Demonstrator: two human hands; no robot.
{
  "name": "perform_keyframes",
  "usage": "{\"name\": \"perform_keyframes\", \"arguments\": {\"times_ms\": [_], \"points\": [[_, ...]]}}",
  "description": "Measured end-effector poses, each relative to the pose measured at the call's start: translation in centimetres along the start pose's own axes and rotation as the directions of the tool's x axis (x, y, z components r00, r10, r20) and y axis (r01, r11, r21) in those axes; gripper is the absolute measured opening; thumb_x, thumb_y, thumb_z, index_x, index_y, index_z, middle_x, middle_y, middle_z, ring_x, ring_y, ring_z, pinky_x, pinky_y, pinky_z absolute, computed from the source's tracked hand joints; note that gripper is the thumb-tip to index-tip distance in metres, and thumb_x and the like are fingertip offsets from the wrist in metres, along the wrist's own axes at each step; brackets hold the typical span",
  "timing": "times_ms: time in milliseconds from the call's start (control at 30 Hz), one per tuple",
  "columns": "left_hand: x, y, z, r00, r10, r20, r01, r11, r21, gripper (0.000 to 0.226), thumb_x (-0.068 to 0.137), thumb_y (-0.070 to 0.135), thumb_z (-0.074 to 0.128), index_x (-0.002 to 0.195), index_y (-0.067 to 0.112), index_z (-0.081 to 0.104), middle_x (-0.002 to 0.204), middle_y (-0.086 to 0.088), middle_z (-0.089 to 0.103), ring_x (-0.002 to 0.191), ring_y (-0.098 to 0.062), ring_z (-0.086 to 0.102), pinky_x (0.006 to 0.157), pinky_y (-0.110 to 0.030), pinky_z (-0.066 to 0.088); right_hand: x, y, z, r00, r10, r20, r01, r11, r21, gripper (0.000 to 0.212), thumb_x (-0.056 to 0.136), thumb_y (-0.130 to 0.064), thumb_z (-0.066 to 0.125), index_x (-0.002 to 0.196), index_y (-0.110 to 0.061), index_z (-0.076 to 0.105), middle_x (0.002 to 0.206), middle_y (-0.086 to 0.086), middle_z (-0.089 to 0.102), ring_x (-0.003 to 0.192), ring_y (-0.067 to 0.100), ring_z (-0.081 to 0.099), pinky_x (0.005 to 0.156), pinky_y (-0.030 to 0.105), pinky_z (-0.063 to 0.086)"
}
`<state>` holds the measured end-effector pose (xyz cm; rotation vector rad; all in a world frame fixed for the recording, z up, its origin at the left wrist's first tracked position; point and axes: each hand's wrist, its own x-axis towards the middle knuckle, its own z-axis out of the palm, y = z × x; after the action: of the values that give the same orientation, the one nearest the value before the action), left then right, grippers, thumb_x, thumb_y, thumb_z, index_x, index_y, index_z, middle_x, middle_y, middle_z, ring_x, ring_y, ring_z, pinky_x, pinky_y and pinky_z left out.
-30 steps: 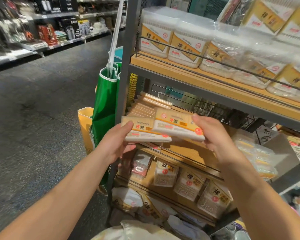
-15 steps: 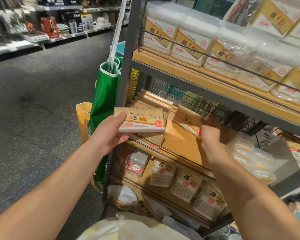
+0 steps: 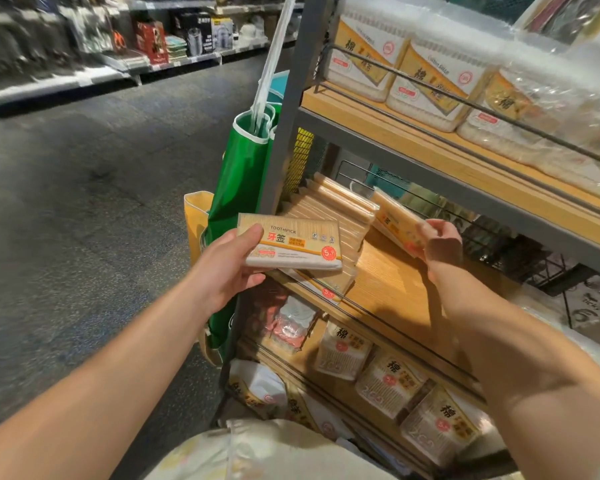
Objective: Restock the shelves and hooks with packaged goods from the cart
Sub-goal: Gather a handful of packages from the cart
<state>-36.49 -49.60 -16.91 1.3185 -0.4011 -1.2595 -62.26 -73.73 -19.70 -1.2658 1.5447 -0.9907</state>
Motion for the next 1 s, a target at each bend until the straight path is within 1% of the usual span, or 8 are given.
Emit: {"name": "perform_keyframes", "arguments": {"times_ms": [133,267,367,467,567,667,767,1000], "points": [[-0.2,0.0,-0.2,1.000,0.002,-0.002,-0.002,1.000,0.019,0.019,0.098,0.035,0.053,0.112,0.023,0.060,0.091,0.005,0.075,0.085,-0.011,0.067,0.067,-0.028,0.043,0.5,-0.7,2.3,0.992,-0.070,0.104,0.071,0.997,-0.007,0.025,0.097,-0.027,0.058,0.121,-0.017,0.058,0.113,-0.001,0.056,0.103,0.020,0.060,0.084,0.035,0.059],[-0.3,-0.1,-0.5,1.000,0.011,-0.011,-0.011,0.999,0.036,0.020,0.098,0.036,0.054,0.113,0.024,0.061,0.093,0.004,0.075,0.087,-0.012,0.067,0.068,-0.029,0.044,0.2,-2.3,5.2,0.973,-0.047,0.228,0.044,0.999,0.020,0.045,0.102,-0.042,0.043,0.139,-0.016,0.045,0.125,0.001,0.051,0.100,0.014,0.055,0.096,0.040,0.051],[-0.4,-0.1,-0.6,1.000,0.016,-0.016,-0.015,0.999,0.042,0.019,0.098,0.035,0.053,0.112,0.024,0.061,0.092,0.003,0.075,0.087,-0.014,0.066,0.066,-0.029,0.043,0.2,-3.4,6.9,0.942,-0.037,0.332,0.094,0.983,-0.156,0.058,0.102,-0.053,0.030,0.148,-0.018,0.034,0.132,0.005,0.047,0.107,0.015,0.048,0.095,0.032,0.033],[-0.4,-0.2,-0.6,1.000,0.022,-0.015,-0.021,0.998,0.066,0.018,0.099,0.036,0.052,0.111,0.025,0.060,0.090,0.004,0.075,0.086,-0.015,0.066,0.064,-0.028,0.043,0.2,-4.0,7.6,0.901,-0.038,0.431,0.165,0.951,-0.260,0.065,0.098,-0.063,0.029,0.152,-0.025,0.029,0.150,0.004,0.039,0.135,0.025,0.040,0.105,0.038,0.030],[-0.5,-0.2,-0.7,1.000,0.022,-0.019,-0.021,0.996,0.082,0.019,0.099,0.036,0.051,0.111,0.025,0.060,0.090,0.004,0.076,0.087,-0.015,0.066,0.065,-0.028,0.043,0.7,-4.4,8.3,0.900,-0.021,0.435,0.128,0.967,-0.219,0.057,0.103,-0.052,0.029,0.150,-0.020,0.032,0.154,0.002,0.036,0.141,0.024,0.033,0.108,0.033,0.028],[-0.6,-0.1,-0.7,1.000,0.025,-0.013,-0.024,0.996,0.085,0.020,0.099,0.036,0.052,0.112,0.023,0.060,0.091,0.002,0.075,0.087,-0.016,0.065,0.065,-0.027,0.044,1.2,-4.8,8.6,0.917,0.091,0.389,0.015,0.965,-0.262,0.034,0.107,-0.030,0.033,0.129,-0.013,0.052,0.135,0.011,0.047,0.126,0.024,0.045,0.093,0.014,0.036],[-0.9,0.1,-0.9,1.000,0.028,-0.007,-0.027,0.995,0.096,0.020,0.099,0.036,0.052,0.111,0.023,0.061,0.093,0.002,0.075,0.087,-0.015,0.065,0.064,-0.026,0.045,1.8,-5.0,8.5,0.944,0.085,0.320,0.015,0.954,-0.298,0.018,0.101,-0.025,0.045,0.092,-0.015,0.058,0.103,0.010,0.054,0.090,0.018,0.052,0.087,0.027,0.044],[-1.0,0.2,-0.9,0.998,0.055,0.020,-0.057,0.992,0.110,0.018,0.099,0.036,0.051,0.108,0.024,0.061,0.091,0.003,0.075,0.082,-0.011,0.066,0.062,-0.023,0.045,1.2,-5.1,7.1,0.913,0.059,0.404,0.060,0.959,-0.276,0.015,0.102,-0.027,0.047,0.094,-0.028,0.061,0.117,0.007,0.063,0.105,0.016,0.060,0.092,0.034,0.051]]}}
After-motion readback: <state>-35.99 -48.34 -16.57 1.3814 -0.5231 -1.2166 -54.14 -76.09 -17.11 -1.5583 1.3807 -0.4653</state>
